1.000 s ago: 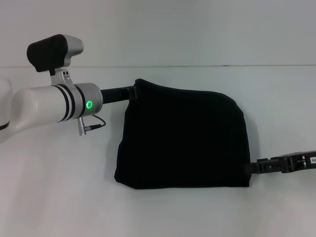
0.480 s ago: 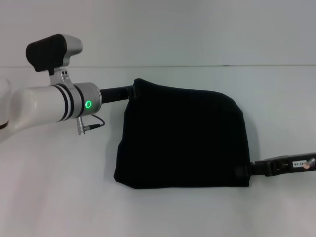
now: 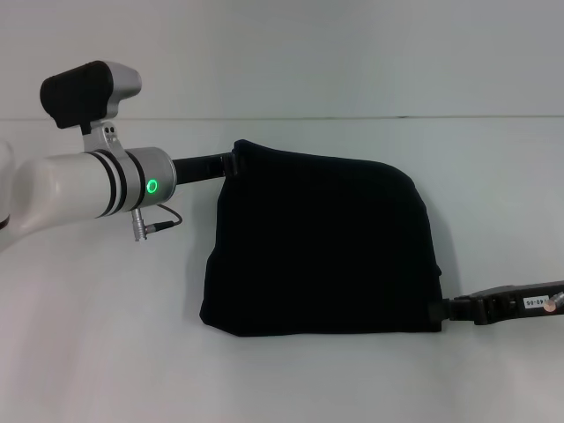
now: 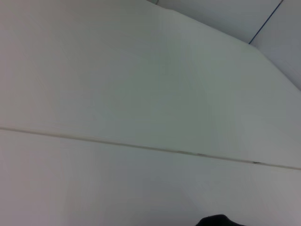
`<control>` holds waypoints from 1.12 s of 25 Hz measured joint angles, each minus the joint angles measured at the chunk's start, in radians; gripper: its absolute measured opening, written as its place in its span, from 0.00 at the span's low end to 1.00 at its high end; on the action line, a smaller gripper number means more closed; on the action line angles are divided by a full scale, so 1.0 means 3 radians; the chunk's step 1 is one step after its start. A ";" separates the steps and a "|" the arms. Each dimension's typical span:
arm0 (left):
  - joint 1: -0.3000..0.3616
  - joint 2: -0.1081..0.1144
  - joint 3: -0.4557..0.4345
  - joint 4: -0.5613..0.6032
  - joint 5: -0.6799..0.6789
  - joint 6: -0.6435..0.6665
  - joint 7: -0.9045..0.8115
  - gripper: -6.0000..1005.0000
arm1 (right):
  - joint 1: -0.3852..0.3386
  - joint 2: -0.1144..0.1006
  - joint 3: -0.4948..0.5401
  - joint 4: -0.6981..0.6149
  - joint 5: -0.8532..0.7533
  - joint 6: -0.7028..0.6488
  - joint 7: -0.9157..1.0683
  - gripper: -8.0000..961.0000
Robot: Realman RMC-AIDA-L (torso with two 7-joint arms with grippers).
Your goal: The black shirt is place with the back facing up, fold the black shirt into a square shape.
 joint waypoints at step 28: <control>-0.0011 0.0046 0.0031 0.0000 0.0015 0.0022 -0.0002 0.06 | -0.0097 -0.0071 0.0249 -0.0039 0.0011 -0.0084 -0.0016 0.02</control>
